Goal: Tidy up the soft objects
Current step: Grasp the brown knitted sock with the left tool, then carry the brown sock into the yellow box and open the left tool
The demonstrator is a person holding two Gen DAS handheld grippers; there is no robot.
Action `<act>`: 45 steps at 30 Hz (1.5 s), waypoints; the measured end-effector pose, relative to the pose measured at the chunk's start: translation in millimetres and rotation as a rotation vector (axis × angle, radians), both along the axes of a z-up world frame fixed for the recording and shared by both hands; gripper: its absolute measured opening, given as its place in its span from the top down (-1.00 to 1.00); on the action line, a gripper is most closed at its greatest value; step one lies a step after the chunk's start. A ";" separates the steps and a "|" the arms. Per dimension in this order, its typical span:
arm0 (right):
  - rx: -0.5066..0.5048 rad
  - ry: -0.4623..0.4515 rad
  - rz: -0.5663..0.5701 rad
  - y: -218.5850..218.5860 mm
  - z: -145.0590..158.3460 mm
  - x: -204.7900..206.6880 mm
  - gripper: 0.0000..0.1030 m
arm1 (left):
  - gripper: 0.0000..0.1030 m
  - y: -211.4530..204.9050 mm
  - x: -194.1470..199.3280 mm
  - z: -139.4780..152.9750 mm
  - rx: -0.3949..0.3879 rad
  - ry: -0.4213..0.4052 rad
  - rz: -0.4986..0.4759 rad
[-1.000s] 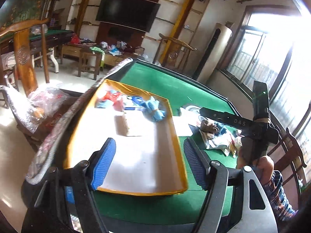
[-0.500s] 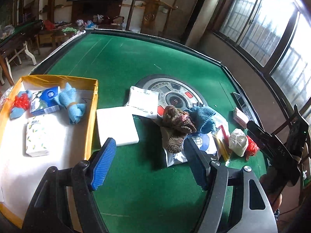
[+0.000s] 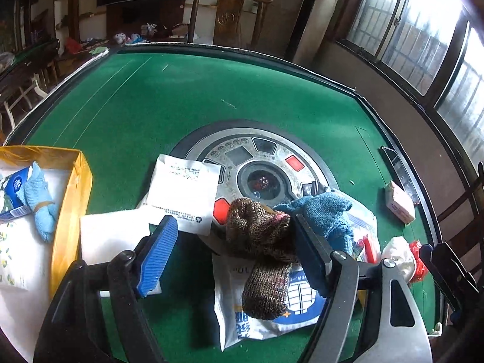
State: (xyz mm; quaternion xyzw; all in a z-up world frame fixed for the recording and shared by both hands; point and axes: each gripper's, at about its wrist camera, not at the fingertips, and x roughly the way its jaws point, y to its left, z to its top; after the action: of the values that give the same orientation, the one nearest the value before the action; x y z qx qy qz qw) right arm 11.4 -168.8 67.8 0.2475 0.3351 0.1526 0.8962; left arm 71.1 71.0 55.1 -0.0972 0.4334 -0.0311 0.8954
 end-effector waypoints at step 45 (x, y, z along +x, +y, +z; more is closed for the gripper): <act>-0.143 0.051 0.275 127.4 4.2 6.1 -0.22 | -0.05 229.9 -195.9 20.1 -0.090 -0.096 0.235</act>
State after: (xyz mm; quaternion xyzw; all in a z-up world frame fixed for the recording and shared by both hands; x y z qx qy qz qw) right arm 17.5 -41.4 72.0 0.1385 0.3986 0.2432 0.8733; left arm -124.8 300.9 75.2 -0.1859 0.3737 0.0499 0.9074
